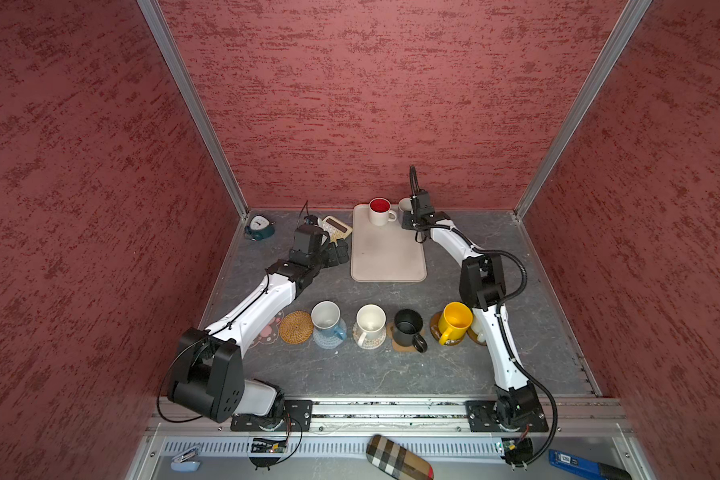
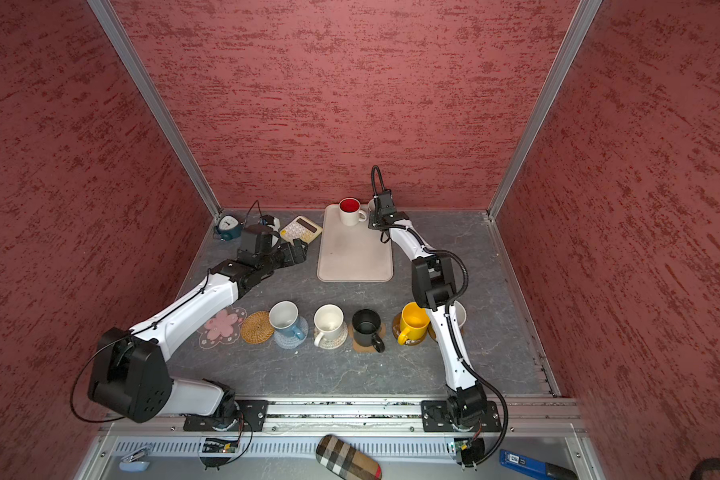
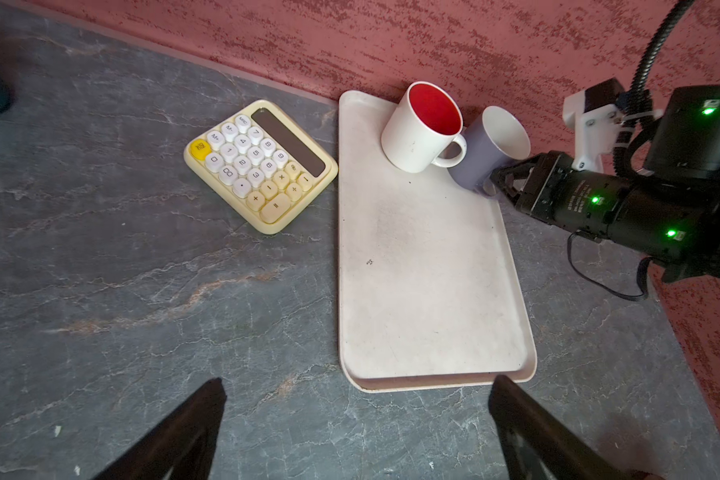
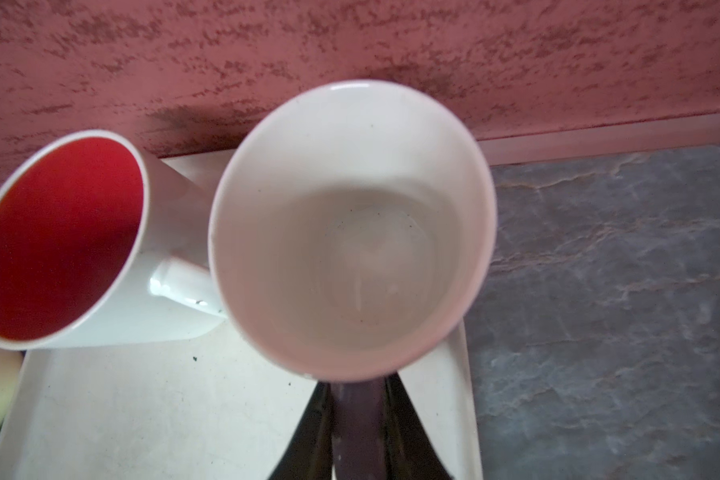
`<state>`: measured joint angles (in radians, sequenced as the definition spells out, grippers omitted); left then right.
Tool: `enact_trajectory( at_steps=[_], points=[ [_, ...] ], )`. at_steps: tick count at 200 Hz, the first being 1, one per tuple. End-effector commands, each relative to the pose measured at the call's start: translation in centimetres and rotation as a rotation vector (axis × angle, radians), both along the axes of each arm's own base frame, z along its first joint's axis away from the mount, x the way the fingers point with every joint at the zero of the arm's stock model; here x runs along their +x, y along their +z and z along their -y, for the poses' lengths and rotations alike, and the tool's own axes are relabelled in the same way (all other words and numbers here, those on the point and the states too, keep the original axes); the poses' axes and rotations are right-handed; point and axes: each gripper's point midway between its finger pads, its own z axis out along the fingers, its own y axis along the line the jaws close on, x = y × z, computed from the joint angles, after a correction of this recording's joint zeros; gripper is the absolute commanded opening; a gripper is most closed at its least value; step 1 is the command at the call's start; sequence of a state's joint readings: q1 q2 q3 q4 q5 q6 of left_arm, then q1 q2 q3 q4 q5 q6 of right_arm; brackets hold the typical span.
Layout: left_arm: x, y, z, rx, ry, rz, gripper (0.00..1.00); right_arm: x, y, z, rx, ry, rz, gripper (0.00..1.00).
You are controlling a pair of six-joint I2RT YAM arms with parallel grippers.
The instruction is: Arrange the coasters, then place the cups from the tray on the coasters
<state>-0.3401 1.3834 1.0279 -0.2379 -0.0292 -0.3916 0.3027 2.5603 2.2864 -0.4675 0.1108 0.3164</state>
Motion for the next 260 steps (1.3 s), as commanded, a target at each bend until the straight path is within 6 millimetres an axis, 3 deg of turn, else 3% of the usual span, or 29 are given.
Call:
enact_trajectory(
  at_steps=[1, 76, 126, 195, 260],
  points=[
    [-1.1, 0.7, -0.3, 0.025, 0.012, 0.008, 0.99, -0.6, 3.1, 0.6, 0.012, -0.004, 0.032, 0.16],
    [-4.7, 0.9, -0.3, 0.033, 0.008, 0.001, 0.99, -4.1, 4.9, -1.5, 0.03, 0.063, 0.027, 0.1],
    [-7.2, 0.8, -1.2, 0.018, 0.023, -0.004, 0.99, -8.8, 6.2, -5.2, 0.067, 0.141, 0.04, 0.1],
    [-10.4, 1.1, -2.5, 0.019, 0.044, -0.005, 0.99, -15.2, 5.6, -11.5, 0.095, 0.279, 0.016, 0.1],
    [-11.5, 0.8, -3.0, 0.04, 0.059, -0.022, 1.0, -18.5, 6.0, -15.3, 0.142, 0.359, 0.021, 0.14]
  ],
)
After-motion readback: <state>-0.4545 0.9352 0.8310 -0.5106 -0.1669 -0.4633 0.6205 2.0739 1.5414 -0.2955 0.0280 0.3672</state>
